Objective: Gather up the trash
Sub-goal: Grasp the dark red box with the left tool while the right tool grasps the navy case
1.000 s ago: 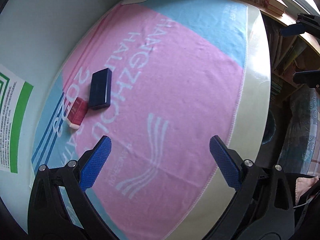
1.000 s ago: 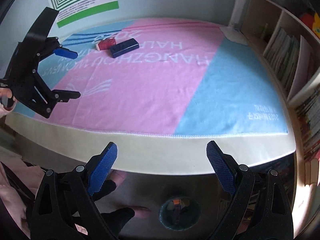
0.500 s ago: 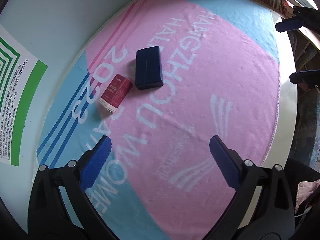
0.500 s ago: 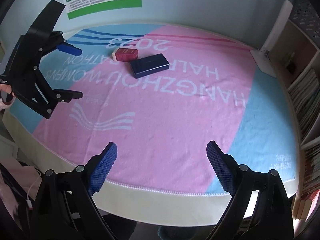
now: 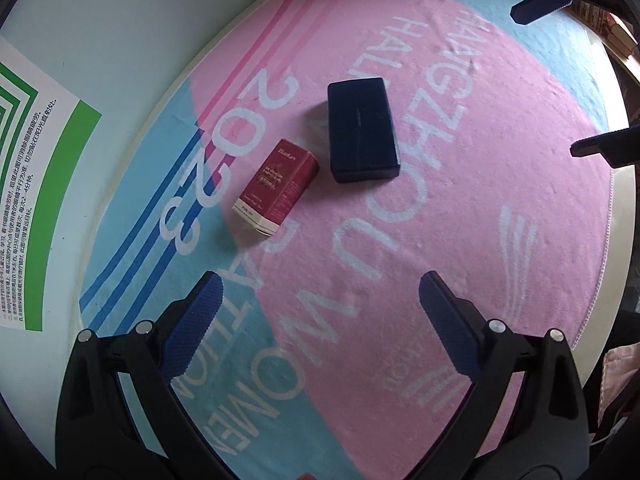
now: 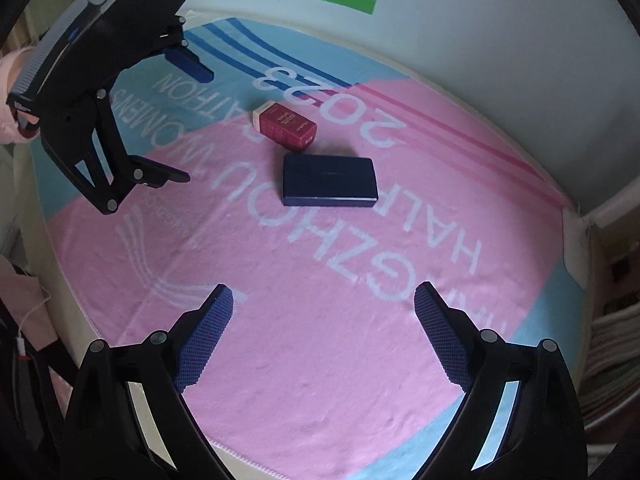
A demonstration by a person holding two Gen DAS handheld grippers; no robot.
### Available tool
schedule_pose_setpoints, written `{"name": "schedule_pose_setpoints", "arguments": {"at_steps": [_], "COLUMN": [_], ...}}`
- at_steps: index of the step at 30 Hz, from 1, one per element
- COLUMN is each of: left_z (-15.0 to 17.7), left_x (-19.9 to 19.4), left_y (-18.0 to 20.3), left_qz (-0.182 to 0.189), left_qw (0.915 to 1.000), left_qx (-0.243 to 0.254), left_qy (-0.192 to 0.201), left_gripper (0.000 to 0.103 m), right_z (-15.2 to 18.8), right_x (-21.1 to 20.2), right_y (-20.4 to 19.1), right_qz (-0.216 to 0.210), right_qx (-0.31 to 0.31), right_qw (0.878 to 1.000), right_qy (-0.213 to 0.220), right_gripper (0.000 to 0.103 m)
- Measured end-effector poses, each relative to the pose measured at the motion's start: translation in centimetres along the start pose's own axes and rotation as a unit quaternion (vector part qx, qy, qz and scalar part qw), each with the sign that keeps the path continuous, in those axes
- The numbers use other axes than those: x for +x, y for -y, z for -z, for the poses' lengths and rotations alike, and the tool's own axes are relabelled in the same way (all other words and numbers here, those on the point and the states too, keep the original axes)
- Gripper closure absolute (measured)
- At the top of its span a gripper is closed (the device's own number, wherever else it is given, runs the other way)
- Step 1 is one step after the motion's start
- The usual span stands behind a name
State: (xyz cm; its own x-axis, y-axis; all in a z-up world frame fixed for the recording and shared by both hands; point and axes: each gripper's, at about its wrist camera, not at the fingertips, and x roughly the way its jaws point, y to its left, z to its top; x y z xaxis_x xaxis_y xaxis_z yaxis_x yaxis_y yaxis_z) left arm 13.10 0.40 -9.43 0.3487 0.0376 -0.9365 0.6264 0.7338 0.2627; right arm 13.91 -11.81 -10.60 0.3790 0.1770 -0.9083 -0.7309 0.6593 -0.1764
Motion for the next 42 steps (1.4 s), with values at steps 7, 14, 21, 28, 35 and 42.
{"name": "schedule_pose_setpoints", "arguments": {"at_steps": [7, 14, 21, 28, 35, 42], "left_z": [-1.6, -2.3, -3.3, -4.9, -5.5, -4.3], "left_x": [2.7, 5.2, 6.9, 9.1, 9.5, 8.1], "left_y": [-2.9, -4.1, -5.3, -6.8, -7.5, -7.1], "left_qz": [0.007, -0.001, 0.025, 0.055, 0.127, 0.13], "left_qw": [0.998, 0.9968, 0.9964, 0.9962, 0.9903, 0.99], "left_qx": [-0.053, -0.053, -0.057, -0.039, -0.034, -0.043], "left_qy": [-0.035, -0.06, -0.059, -0.055, -0.044, -0.035], "left_gripper": [0.007, 0.007, 0.007, 0.007, 0.042, 0.076], "right_z": [-3.3, -5.6, -7.1, -8.5, -9.0, -10.0], "right_x": [3.4, 6.9, 9.7, 10.9, 13.4, 12.3], "right_y": [2.2, 2.7, 2.9, 2.2, 0.6, 1.4], "right_qz": [-0.052, -0.072, -0.084, -0.105, -0.139, -0.182], "right_qx": [-0.09, -0.161, -0.224, -0.308, -0.368, -0.289], "right_qw": [0.995, 0.984, 0.971, 0.945, 0.919, 0.939], "right_qy": [0.003, 0.001, 0.006, 0.031, -0.033, -0.04], "right_gripper": [0.011, 0.011, 0.011, 0.006, 0.007, 0.046]}}
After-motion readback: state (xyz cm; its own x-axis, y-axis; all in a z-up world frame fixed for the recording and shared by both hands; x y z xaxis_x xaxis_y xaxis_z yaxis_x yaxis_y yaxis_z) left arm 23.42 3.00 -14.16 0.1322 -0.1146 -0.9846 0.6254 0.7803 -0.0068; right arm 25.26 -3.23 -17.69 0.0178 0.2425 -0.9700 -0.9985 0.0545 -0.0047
